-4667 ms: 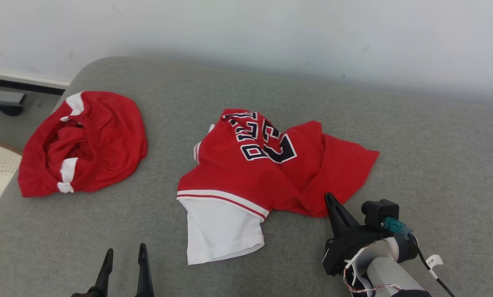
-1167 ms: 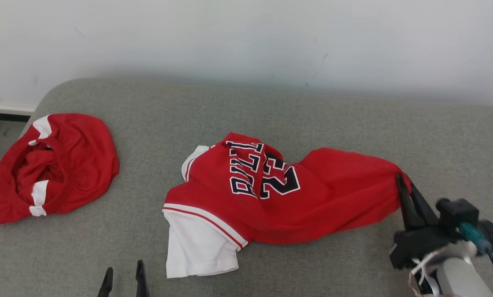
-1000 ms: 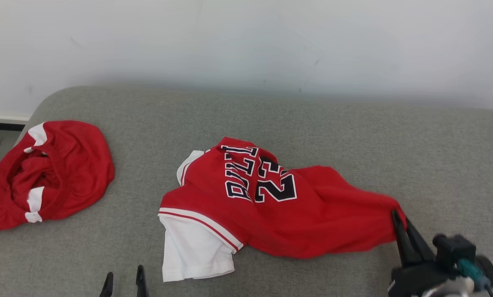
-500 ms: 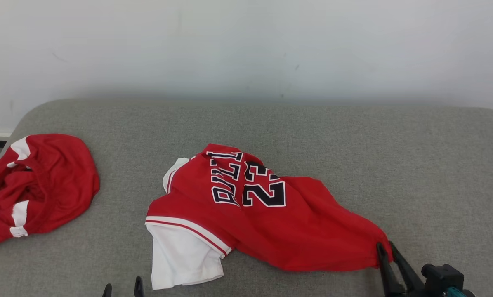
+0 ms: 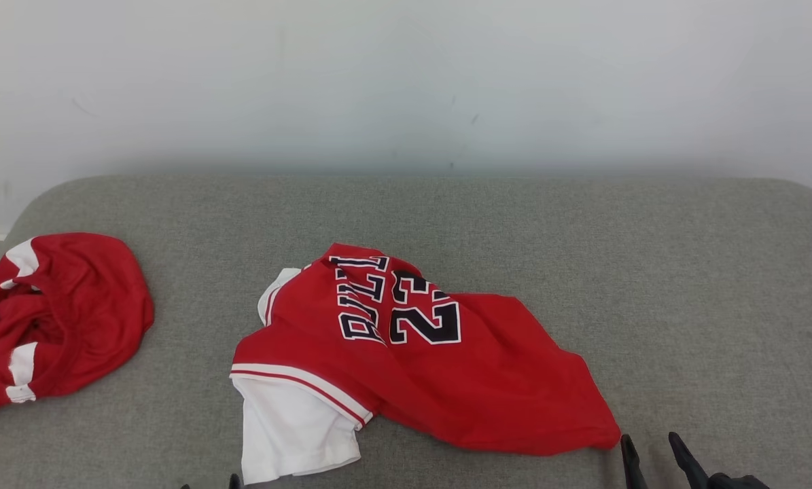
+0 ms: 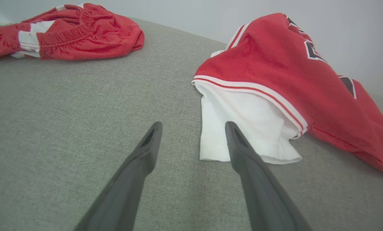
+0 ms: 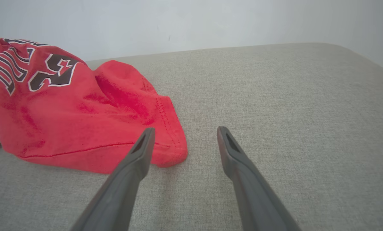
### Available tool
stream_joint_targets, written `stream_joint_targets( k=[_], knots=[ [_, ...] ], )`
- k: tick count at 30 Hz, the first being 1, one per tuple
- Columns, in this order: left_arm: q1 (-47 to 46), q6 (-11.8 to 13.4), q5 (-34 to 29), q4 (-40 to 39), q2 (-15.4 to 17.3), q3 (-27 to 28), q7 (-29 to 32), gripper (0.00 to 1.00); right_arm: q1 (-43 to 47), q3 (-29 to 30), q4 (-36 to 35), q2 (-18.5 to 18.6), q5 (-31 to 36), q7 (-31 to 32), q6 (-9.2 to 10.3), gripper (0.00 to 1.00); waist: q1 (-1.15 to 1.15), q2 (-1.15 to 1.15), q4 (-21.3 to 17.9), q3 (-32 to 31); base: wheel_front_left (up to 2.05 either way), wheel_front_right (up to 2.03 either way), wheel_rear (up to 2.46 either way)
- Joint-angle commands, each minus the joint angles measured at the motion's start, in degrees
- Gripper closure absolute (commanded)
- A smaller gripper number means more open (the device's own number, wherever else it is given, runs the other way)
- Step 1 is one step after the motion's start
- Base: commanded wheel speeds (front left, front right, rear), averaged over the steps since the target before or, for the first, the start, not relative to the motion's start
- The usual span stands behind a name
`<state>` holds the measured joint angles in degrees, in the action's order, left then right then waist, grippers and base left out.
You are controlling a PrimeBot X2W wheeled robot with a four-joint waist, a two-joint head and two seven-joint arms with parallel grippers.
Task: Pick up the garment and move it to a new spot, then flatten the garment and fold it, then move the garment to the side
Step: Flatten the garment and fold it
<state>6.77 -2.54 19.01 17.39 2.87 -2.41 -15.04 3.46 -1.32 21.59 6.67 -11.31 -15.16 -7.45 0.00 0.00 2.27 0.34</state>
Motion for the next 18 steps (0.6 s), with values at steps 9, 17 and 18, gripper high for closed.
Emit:
stream_joint_targets(
  k=[9, 17, 18],
  knots=[
    [-5.6, -2.5, -2.9, 8.4, 0.0, 0.0, -0.1, 0.0, -7.8, -2.0, 8.8, 0.4, 1.8, -0.1, -0.09, 0.0, 0.0, 0.0, -1.5, 2.5, 0.0, 0.0, 0.0],
    [-10.6, -3.9, -3.3, 16.6, 0.0, 0.1, -0.1, 0.0, -14.1, -5.4, 17.6, 0.0, 1.0, -0.1, -0.09, 0.0, 0.0, 0.0, -1.8, 3.9, 0.0, 0.0, 0.0],
    [-10.8, -4.1, -2.9, 17.4, 0.1, 0.2, -0.1, 0.0, -14.5, -5.7, 18.4, 0.1, 1.1, -0.1, -0.09, 0.0, 0.0, 0.0, -1.7, 4.0, 0.0, 0.0, 0.0]
  ],
)
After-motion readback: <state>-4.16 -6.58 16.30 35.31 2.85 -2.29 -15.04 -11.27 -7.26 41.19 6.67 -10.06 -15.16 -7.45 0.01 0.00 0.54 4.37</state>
